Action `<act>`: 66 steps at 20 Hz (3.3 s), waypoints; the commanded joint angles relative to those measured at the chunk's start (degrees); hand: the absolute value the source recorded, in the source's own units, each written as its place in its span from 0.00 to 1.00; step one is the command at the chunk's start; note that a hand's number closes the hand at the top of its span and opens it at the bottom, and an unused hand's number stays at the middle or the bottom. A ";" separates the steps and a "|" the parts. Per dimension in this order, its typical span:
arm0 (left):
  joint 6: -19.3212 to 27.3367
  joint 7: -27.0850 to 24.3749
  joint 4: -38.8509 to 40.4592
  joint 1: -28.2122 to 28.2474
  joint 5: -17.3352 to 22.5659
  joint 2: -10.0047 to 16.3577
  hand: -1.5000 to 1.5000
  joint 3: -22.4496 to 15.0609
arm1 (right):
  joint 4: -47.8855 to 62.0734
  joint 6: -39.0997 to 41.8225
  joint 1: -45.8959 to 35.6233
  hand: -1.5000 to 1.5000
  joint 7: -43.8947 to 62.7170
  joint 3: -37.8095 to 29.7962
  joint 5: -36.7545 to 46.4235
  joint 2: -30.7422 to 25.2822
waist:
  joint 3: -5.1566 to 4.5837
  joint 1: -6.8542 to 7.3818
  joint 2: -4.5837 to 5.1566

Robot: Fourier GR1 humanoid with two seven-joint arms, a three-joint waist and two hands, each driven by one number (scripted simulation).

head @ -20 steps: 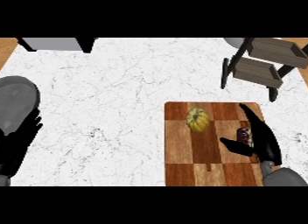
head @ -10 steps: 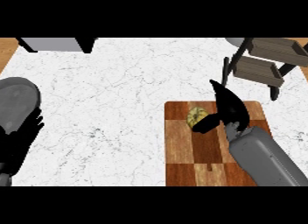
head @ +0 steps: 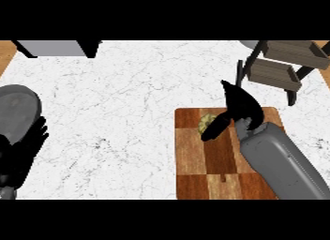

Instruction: Pick the squash from the cutting board and place it in the tiered basket

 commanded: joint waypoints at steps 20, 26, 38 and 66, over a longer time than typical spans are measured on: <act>-4.24 0.46 -1.51 1.90 -2.70 -1.14 0.50 3.58 | -2.07 2.72 10.73 0.00 0.89 -4.33 5.02 3.07 | 0.09 0.22 0.16; -4.36 1.40 -0.13 -0.82 -3.77 -2.56 0.50 5.30 | -0.20 7.94 6.75 0.00 0.83 -8.48 4.16 3.60 | 0.08 0.26 0.21; -7.62 1.92 2.31 -3.06 -4.93 -3.34 0.50 9.09 | 14.35 -1.01 8.21 0.00 -11.69 -10.65 13.32 10.23 | 0.09 0.27 0.30; -8.95 2.49 -3.22 0.94 -11.87 -9.52 0.50 8.27 | 3.79 -3.36 -6.82 1.00 1.58 3.86 22.18 15.60 | -0.05 2.30 -0.25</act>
